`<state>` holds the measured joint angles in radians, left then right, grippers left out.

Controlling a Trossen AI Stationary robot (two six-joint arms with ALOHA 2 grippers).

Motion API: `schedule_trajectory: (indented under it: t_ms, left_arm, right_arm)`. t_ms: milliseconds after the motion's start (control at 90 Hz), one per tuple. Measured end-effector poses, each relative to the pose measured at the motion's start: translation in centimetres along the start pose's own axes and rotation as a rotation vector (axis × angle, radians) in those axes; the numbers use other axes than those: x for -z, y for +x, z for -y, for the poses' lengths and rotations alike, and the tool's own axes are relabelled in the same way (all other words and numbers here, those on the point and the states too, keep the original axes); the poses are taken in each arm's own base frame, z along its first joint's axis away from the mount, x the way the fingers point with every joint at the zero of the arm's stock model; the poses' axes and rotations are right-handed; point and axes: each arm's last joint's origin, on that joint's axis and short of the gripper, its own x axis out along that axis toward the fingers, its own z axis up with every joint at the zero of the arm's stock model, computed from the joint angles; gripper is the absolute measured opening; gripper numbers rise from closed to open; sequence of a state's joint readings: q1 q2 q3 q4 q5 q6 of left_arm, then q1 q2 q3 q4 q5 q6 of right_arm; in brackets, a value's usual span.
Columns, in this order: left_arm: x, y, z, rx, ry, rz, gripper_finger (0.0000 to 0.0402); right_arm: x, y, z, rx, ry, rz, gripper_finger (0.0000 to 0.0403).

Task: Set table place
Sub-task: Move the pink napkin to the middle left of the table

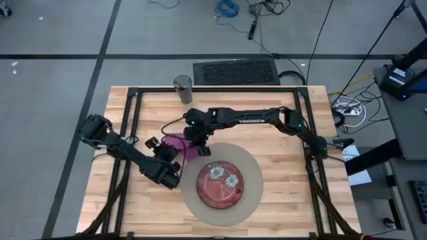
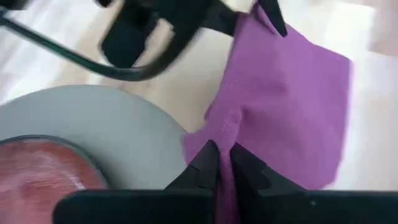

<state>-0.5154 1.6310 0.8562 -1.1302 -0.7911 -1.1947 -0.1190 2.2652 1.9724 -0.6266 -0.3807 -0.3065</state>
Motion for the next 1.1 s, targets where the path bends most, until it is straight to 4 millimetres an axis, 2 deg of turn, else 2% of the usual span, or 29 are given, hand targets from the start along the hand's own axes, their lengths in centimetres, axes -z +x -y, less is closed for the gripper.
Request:
schedule_trajectory:
  t_ms: [133, 289, 467, 689, 889, 1100]
  left_arm:
    - [0.5, -0.5, 0.2, 0.030, 0.024, -0.028, 0.0004]
    - [1.1, -1.2, 0.6, 0.073, 0.033, -0.036, 0.0001]
    - [1.7, -2.1, 0.9, 0.099, 0.007, -0.022, 0.0001]
    - [1.6, -2.7, 0.7, 0.088, -0.022, -0.015, 0.0000]
    - [2.3, -3.7, 0.0, 0.034, -0.070, -0.009, 0.0000]
    - [3.1, -5.1, -0.4, 0.026, -0.140, 0.022, 0.0000]
  right_arm:
    - [0.2, 0.1, -0.4, -0.025, -0.032, -0.020, 0.0000]
    - [0.5, 0.1, -0.5, -0.038, -0.098, -0.056, 0.0000]
    - [0.9, -0.3, 0.4, -0.036, -0.140, -0.066, 0.0000]
    - [1.0, -0.5, 0.7, -0.036, -0.304, -0.058, 0.0000]
    - [0.3, -0.4, 1.0, 0.052, -0.428, -0.022, 0.0000]
    - [-0.2, -0.9, 2.2, 0.120, -0.469, 0.038, 0.0000]
